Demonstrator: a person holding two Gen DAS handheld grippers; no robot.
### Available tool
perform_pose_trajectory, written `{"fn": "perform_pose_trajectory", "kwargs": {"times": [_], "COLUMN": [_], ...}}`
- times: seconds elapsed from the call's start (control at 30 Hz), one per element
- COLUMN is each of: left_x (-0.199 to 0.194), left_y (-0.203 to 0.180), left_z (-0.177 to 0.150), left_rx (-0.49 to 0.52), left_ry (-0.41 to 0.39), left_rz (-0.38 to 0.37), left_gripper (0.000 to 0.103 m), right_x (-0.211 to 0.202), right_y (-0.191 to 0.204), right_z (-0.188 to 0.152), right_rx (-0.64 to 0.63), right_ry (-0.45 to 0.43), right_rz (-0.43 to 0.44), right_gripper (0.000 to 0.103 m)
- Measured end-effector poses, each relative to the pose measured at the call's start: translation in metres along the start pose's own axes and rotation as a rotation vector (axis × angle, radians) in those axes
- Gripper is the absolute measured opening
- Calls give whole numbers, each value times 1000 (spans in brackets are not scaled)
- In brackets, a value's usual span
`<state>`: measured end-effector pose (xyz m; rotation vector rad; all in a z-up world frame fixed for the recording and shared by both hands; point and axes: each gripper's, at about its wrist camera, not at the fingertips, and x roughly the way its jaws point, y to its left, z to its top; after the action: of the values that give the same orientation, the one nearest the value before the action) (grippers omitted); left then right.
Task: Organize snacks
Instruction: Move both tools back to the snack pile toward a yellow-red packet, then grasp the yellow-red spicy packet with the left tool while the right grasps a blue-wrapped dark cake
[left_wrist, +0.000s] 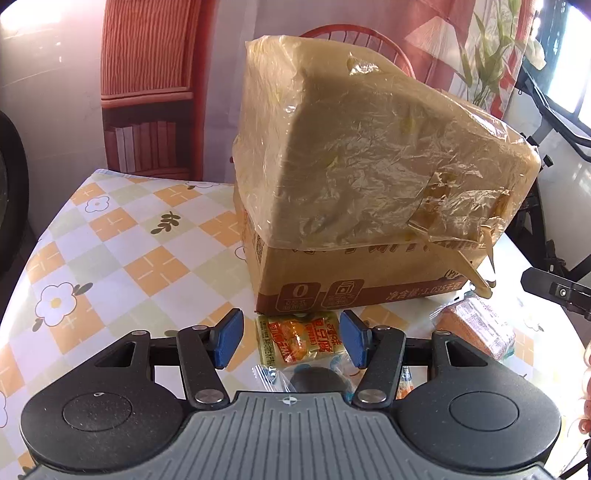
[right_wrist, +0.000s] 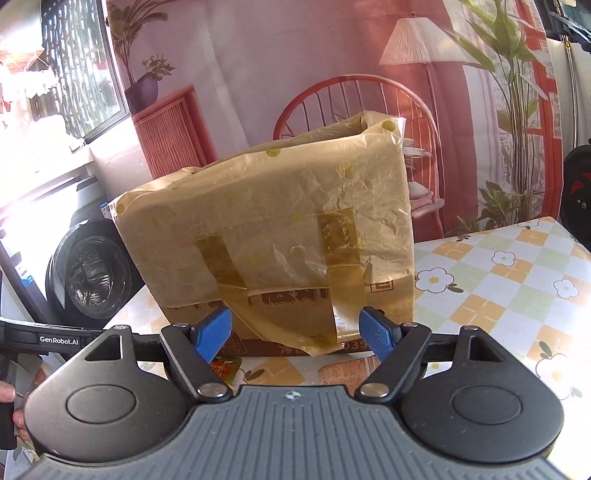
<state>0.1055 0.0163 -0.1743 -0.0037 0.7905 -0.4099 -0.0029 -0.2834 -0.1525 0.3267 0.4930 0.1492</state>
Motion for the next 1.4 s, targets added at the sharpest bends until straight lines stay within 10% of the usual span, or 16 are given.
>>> {"fn": "perform_pose_trajectory", "kwargs": {"times": [0.67, 1.4], "left_x": [92, 49], "left_y": [-14, 11], "left_z": [7, -20], "left_rx": [49, 8], "left_ry": [95, 150], "left_rz": [135, 180], "left_gripper": [62, 62], "right_x": [12, 15], "right_y": [-36, -18], "right_z": [-19, -22], "right_rx": [98, 65], "right_ry": [71, 129], "right_rz": [-58, 11], "right_gripper": [76, 76]}}
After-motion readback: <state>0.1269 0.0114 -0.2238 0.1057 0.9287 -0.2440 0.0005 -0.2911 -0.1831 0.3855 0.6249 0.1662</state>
